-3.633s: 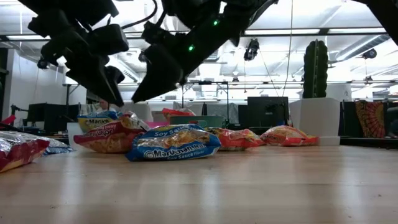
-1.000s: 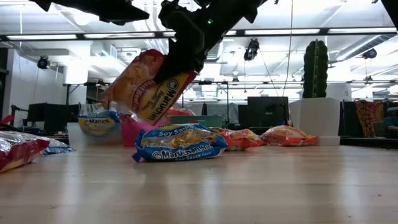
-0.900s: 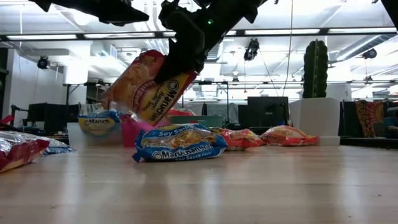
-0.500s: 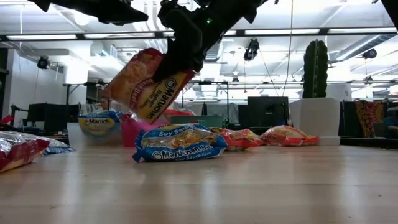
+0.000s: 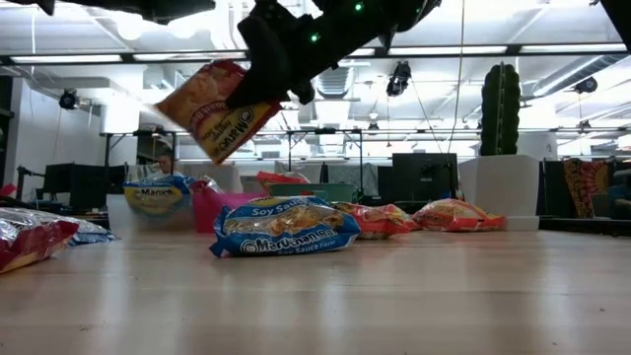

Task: Sort Maruchan noodles
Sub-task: Put the red noodle pack into the red bin

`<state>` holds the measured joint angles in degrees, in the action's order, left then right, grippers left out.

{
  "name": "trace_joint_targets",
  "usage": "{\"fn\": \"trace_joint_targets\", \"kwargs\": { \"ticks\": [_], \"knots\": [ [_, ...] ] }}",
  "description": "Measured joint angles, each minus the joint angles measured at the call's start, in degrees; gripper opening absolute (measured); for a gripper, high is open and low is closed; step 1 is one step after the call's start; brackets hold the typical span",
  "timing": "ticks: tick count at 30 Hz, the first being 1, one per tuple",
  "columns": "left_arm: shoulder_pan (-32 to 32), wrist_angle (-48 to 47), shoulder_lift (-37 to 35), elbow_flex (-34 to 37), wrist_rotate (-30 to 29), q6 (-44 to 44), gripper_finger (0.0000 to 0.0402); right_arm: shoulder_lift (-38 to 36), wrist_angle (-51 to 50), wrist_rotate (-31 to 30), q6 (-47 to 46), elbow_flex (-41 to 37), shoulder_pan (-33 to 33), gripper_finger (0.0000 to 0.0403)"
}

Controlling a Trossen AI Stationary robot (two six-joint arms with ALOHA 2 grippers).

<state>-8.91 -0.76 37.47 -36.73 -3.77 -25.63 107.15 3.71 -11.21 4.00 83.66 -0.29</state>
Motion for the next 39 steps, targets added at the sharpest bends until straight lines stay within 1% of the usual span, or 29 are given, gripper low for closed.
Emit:
{"fn": "trace_joint_targets", "kwargs": {
  "ticks": [2,4,10,16,18,20,23,28,32,39],
  "knots": [
    [-0.7,-0.2,-1.9,0.2,-3.3,0.1,0.0000,0.0,2.7,-2.2,-0.9,0.0,-1.3,0.0013],
    [-1.1,-0.2,-3.2,0.6,-6.3,0.5,0.0000,0.0,4.2,-2.5,-2.5,0.3,-3.0,0.0013],
    [-1.3,0.1,-5.3,3.1,-11.0,2.2,0.0000,0.0,6.2,-2.4,-9.1,1.0,-8.7,0.0013],
    [-1.3,3.9,-6.8,4.1,-16.8,0.8,0.0000,0.6,9.4,-2.3,-17.1,1.2,-13.8,0.0013],
    [-1.3,3.9,-7.2,4.2,-17.2,0.8,0.0000,0.8,9.0,-1.9,-18.2,1.4,-14.8,0.0013],
    [-1.3,4.0,-7.6,4.2,-17.2,0.8,0.0000,2.0,11.1,-2.3,-18.6,1.5,-15.6,0.0013],
    [-1.3,4.2,-7.9,4.2,-17.2,0.8,0.0000,3.1,10.5,-1.9,-20.5,1.6,-16.8,0.0013],
    [-1.3,4.2,-8.0,4.2,-17.2,0.6,0.0000,6.9,10.4,-1.3,-21.2,4.8,-17.9,0.0013],
    [-1.3,4.2,-7.8,4.2,-17.2,0.6,0.0000,10.1,7.6,-0.7,-23.2,7.8,-18.3,0.0013],
    [-1.3,3.9,-7.8,4.3,-17.2,0.6,0.0000,13.1,4.9,-1.1,-26.0,11.4,-19.6,0.0013]
  ]
}}
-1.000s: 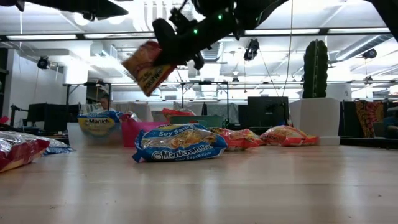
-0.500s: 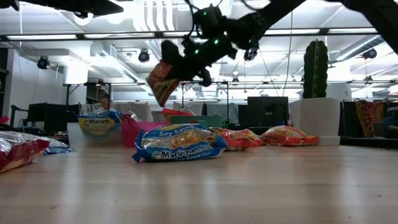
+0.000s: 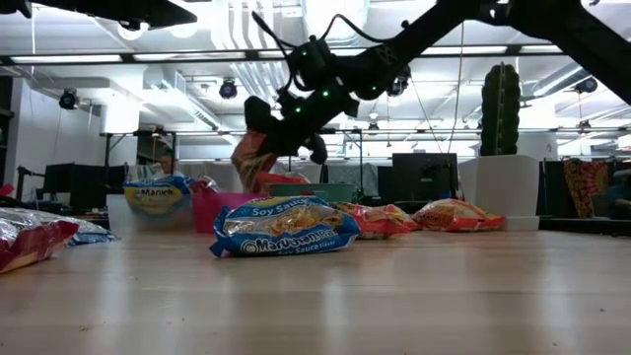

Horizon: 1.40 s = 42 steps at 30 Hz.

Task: Sort Maruchan noodles
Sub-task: Put the red noodle pack into the red bin

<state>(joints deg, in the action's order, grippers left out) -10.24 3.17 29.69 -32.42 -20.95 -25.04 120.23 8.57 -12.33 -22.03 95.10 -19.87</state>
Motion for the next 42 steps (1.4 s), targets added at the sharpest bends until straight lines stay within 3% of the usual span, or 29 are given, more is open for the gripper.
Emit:
{"fn": "trace_joint_targets", "kwargs": {
  "ticks": [7,17,22,29,36,42],
  "knots": [
    [0.0,0.0,0.0,0.0,0.0,-0.2,0.0000,2.1,-2.1,0.3,-0.7,1.4,-0.5,0.0021],
    [0.0,0.0,0.0,0.0,0.0,-0.2,0.0000,2.3,-1.5,0.3,-0.2,1.4,-0.7,0.0118],
    [0.0,0.1,0.0,0.0,0.1,-0.2,0.0000,2.3,-0.8,0.3,1.8,1.3,-0.7,0.0145],
    [0.0,0.3,0.0,0.0,0.1,-0.4,0.0000,2.3,2.4,4.6,3.7,1.3,-0.6,0.0129],
    [0.0,0.5,0.0,0.0,0.1,-0.6,0.0000,4.7,3.5,-1.5,2.6,1.3,-0.7,0.0114],
    [0.0,0.5,0.1,0.0,0.1,-0.6,0.0000,5.9,8.5,-3.3,4.8,1.3,-1.8,0.0113]
  ]
}}
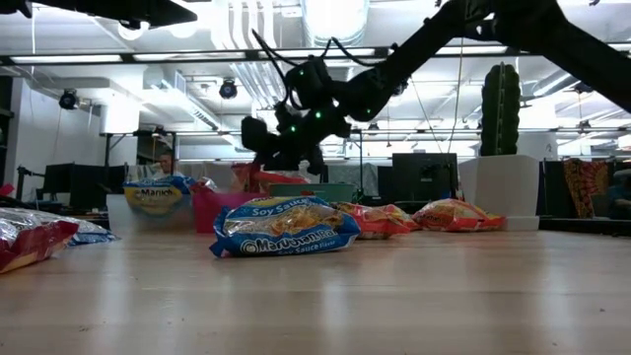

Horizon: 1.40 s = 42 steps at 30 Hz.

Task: Sort Maruchan noodles
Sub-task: Put the red noodle pack into the red bin, then put the blue noodle pack into the transparent bin

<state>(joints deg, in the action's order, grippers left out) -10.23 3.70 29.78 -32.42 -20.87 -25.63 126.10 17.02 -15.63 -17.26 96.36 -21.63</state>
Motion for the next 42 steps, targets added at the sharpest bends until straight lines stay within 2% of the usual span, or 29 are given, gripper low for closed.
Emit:
{"fn": "trace_joint_targets", "kwargs": {
  "ticks": [4,11,16,21,24,31,34,42],
  "knots": [
    [0.0,0.0,0.0,0.0,0.0,0.0,0.0000,1.6,1.8,-0.8,1.9,0.0,-1.0,0.0114],
    [0.0,0.3,0.1,0.0,0.0,0.0,0.0000,2.3,3.4,2.7,2.7,0.5,-1.1,0.0120],
    [0.0,0.3,0.1,0.0,0.0,0.0,0.0000,2.2,3.0,2.9,5.7,1.6,-1.0,0.0150],
    [0.0,-0.2,0.1,0.0,0.0,0.0,0.0000,-0.7,1.6,5.7,6.9,1.8,-1.0,0.0183],
    [0.0,-0.7,0.1,0.0,0.0,0.0,0.0000,-4.2,-4.5,5.7,7.9,1.9,-0.9,0.0196],
    [0.0,-0.8,0.1,0.0,0.0,0.6,0.0000,-14.9,-28.9,8.2,12.0,1.7,1.3,0.0203],
    [0.0,-0.8,0.5,0.0,0.0,1.1,0.0000,-19.4,-36.2,8.6,12.9,-0.2,3.5,0.0203],
    [0.0,-1.8,4.1,0.0,0.0,4.4,0.0000,-28.4,-38.8,8.6,10.9,-11.5,10.9,0.0203]
  ]
}}
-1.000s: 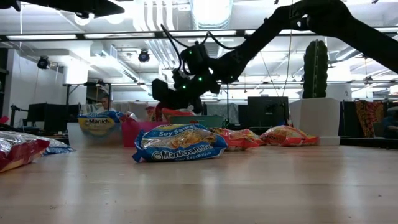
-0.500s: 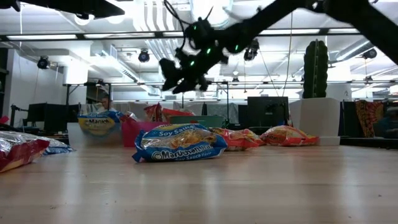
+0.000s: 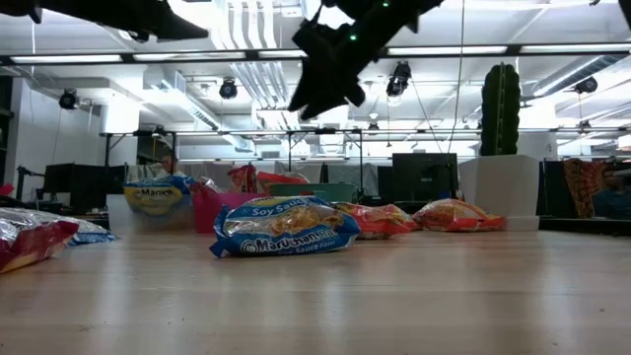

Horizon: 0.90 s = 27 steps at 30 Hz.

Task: Sort Maruchan noodles
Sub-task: Put the blue noodle pack into the transparent bin

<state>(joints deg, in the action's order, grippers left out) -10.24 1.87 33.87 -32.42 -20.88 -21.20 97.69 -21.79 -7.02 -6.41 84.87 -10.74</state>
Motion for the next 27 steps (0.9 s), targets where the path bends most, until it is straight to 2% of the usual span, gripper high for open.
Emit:
{"fn": "trace_joint_targets", "kwargs": {
  "ticks": [11,14,22,27],
  "knots": [
    [0.0,-5.9,7.5,0.0,1.5,9.6,0.0000,-4.3,-0.3,-0.3,-3.8,-15.0,4.9,0.0203],
    [0.0,-8.0,9.6,0.0,6.5,12.9,0.0000,-5.0,-0.1,-0.3,-4.6,-17.4,5.7,0.0203],
    [0.1,-9.1,15.2,0.0,25.5,19.9,0.0000,-8.4,0.3,2.9,-8.0,-22.5,8.8,0.0203],
    [0.7,-6.5,19.7,0.0,27.5,23.1,0.0000,-10.4,0.2,3.1,-10.6,-26.4,11.8,0.0203]
  ]
}}
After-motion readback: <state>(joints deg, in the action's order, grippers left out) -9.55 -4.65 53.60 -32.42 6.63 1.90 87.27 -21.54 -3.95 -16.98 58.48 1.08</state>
